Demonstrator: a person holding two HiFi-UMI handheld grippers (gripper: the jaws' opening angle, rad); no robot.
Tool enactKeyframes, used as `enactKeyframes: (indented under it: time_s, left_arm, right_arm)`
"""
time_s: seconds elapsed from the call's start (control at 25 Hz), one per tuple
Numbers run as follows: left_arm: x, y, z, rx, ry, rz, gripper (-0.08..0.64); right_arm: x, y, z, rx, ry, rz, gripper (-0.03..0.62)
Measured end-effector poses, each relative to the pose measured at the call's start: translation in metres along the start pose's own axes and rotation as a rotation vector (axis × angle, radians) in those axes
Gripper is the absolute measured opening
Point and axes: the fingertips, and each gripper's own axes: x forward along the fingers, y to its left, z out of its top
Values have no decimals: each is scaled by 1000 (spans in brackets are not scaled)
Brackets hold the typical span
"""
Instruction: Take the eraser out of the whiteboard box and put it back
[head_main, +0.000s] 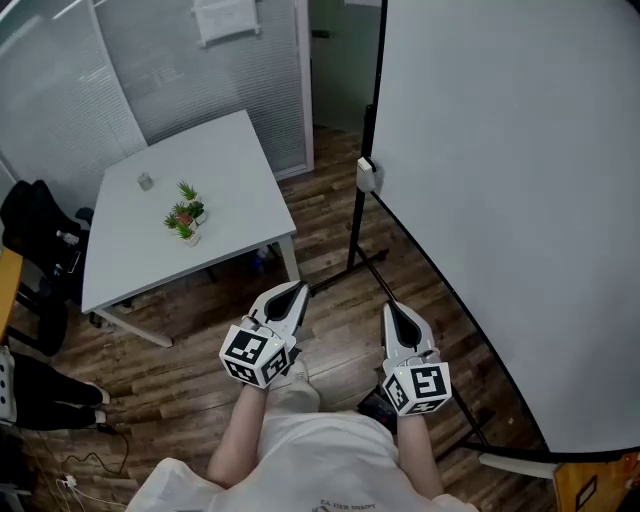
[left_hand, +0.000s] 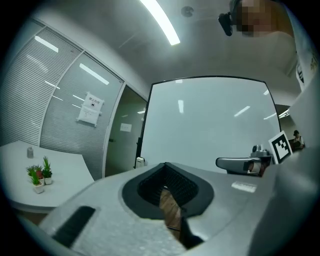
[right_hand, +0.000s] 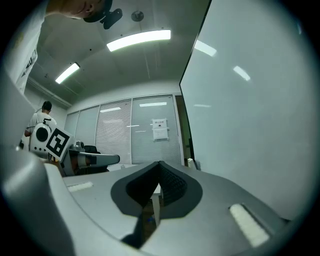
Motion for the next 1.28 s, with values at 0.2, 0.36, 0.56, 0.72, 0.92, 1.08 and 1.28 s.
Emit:
enactKeyframes:
  time_s: [0.2,0.36,0.56,0.72,0.92,1.08,1.28]
  left_arm:
    - [5,-8,-9,-18,12,-14,27]
    - [18,-24,-21,-47,65,-68,321]
    - [26,-17,-25,-16,82,-41,409]
    - [39,-6,-22,-39,69,-17,419]
    - [69,4,-22,-27,62,-25,419]
    - [105,17,-26,-49,59,-41,419]
    - [158,47,-27,-70,73,-60,419]
  right_arm:
    - [-6,-5,-8,49,26,21,31]
    - [-3,-4,-21,97,95,85,228]
    - [7,-5,-19,91,100,88,288]
    - [16,-15,-21,89,112,84,298]
    - [33,-36,-28,90,129,64,304]
    - [59,-57,-33,86,146,58,305]
    - [107,-83,-34,86,171,55,313]
